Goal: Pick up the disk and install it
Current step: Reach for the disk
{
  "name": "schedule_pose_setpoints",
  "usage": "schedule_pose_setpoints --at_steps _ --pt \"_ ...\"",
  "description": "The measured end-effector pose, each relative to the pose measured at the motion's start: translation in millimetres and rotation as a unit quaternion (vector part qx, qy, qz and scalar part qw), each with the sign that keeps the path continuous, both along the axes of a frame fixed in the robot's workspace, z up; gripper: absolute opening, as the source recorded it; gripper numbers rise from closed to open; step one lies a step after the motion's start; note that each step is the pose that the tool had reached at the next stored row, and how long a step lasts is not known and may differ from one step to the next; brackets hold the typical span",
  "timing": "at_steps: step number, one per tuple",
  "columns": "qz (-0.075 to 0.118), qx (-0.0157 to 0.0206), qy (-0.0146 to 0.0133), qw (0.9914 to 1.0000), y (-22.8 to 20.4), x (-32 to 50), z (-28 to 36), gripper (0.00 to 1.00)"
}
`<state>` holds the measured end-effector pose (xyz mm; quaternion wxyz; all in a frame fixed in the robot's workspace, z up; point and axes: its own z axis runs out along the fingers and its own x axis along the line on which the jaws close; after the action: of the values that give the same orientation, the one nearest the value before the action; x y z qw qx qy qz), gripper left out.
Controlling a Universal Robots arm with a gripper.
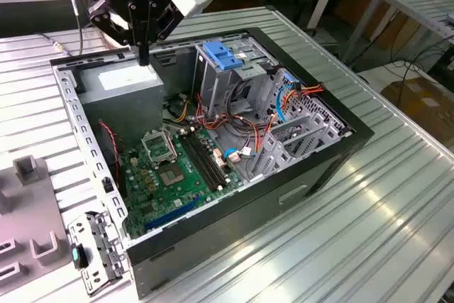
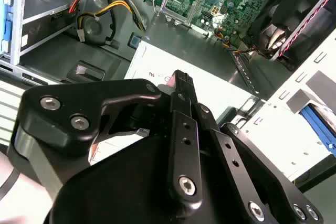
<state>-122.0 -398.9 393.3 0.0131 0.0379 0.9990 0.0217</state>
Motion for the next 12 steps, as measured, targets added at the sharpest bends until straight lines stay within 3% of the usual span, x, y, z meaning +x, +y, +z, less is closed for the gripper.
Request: schedule_pose_setpoints --at_steps 8,12 --pt "0.000 0.0001 0.0000 1.00000 0.0 -1.0 -0.2 0.11" --pt "0.000 0.0000 0.0000 1.00000 0.0 -6.3 -0.2 0.11"
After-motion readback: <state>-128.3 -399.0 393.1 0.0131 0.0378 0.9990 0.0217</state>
